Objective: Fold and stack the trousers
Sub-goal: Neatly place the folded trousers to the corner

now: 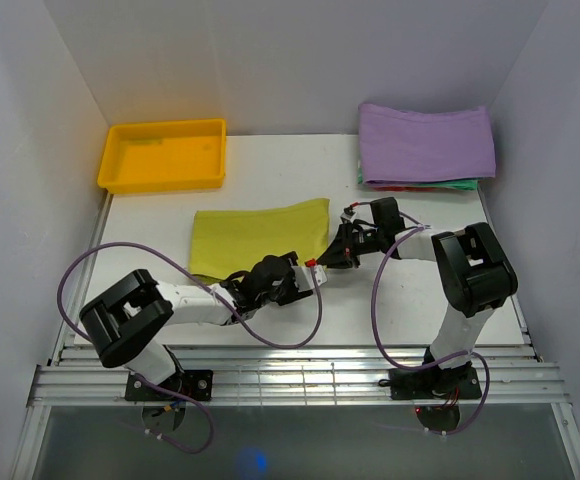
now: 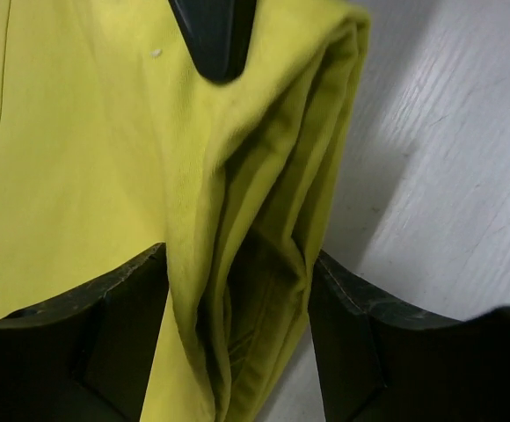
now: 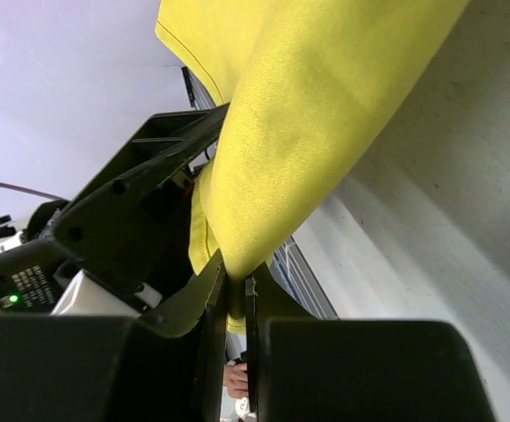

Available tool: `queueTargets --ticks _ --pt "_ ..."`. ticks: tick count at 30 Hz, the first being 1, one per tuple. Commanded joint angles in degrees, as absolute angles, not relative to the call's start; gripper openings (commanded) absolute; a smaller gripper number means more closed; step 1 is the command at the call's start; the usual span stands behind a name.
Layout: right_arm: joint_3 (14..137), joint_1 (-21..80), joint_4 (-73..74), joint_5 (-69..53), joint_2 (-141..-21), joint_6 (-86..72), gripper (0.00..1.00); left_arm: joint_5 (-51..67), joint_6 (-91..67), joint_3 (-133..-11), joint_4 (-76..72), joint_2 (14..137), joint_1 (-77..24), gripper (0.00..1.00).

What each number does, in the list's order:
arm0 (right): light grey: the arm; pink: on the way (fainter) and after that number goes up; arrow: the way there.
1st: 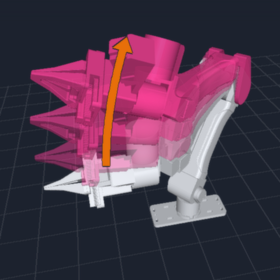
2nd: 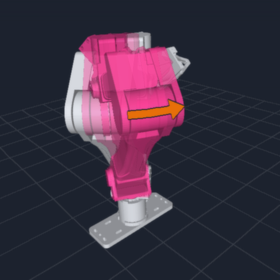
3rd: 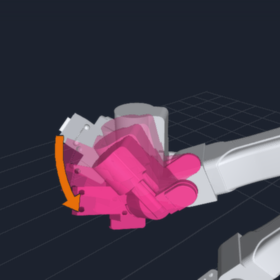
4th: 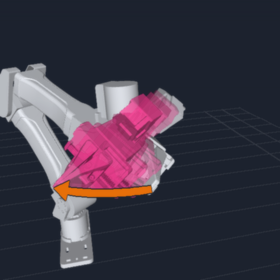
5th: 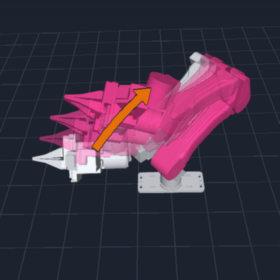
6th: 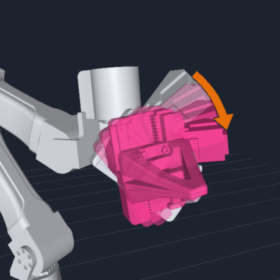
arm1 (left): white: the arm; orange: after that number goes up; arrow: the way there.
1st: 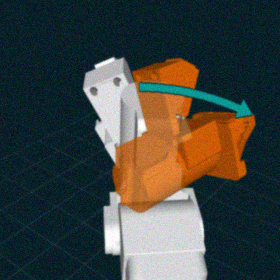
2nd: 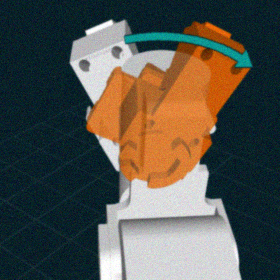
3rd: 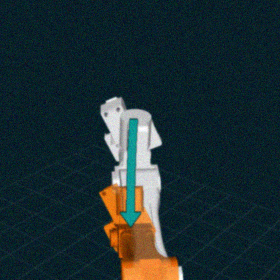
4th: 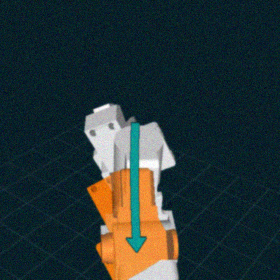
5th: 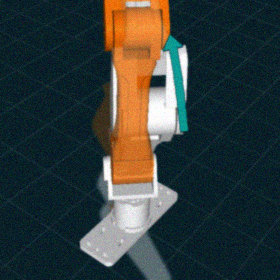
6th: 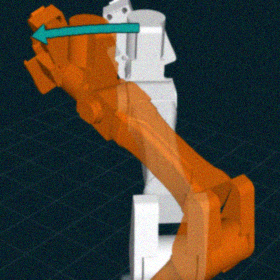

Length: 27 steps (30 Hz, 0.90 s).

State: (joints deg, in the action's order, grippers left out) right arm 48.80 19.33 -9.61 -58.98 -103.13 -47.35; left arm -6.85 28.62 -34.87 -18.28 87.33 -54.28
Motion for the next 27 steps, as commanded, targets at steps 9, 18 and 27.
queueTargets --ticks 9,18,27 --pt "52.38 17.31 2.11 -57.13 -103.36 -38.59 0.16 -13.89 31.82 -29.26 -25.75 87.09 -54.32 0.23" --pt "46.5 16.26 0.45 -53.44 -100.47 -43.4 0.9 -13.97 30.15 -33.57 -25.4 91.31 -54.32 0.0" --pt "34.46 16.17 -23.45 -46.59 -93.87 -62.57 0.9 -15.74 24.26 -39.81 -22.85 97.11 -54.32 0.0"
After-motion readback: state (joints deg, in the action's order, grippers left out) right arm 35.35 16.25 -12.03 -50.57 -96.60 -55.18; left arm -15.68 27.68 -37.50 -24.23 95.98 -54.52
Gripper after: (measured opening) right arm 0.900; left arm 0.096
